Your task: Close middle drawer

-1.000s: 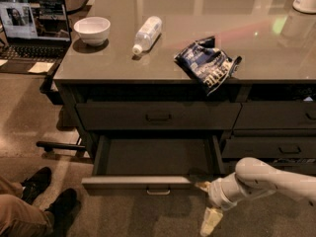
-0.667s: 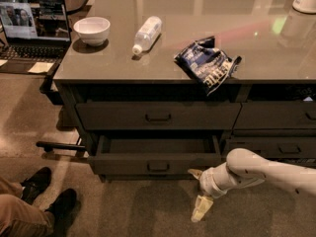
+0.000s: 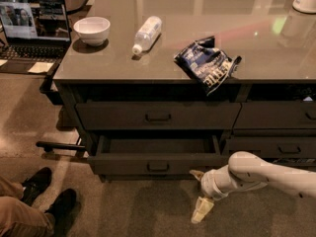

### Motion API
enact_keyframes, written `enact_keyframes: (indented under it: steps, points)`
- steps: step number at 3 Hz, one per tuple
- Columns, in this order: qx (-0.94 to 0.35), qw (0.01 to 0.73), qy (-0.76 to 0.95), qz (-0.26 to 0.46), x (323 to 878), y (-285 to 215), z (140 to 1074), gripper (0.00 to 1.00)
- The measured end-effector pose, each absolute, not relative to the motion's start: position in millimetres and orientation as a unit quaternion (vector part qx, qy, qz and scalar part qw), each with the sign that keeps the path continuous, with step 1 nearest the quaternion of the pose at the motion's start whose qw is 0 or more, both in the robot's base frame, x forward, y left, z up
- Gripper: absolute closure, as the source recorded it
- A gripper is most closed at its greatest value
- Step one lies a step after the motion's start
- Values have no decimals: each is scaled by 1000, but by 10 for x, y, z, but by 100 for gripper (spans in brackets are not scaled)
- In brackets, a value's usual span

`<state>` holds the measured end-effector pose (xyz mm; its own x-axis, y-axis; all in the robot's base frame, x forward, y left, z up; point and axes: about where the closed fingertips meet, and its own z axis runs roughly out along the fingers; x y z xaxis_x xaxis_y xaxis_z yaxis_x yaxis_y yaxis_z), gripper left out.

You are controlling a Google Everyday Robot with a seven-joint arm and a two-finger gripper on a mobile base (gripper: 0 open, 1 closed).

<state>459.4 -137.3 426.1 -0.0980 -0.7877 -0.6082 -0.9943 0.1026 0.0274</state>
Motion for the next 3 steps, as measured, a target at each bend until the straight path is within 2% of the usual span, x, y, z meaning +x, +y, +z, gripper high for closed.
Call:
enact_keyframes:
  steps: [1,3]
  points:
    - [-609,240,722,224,4745,-1454,4144,18]
    - [-561,291,751,191,5413,-1627,4020,65]
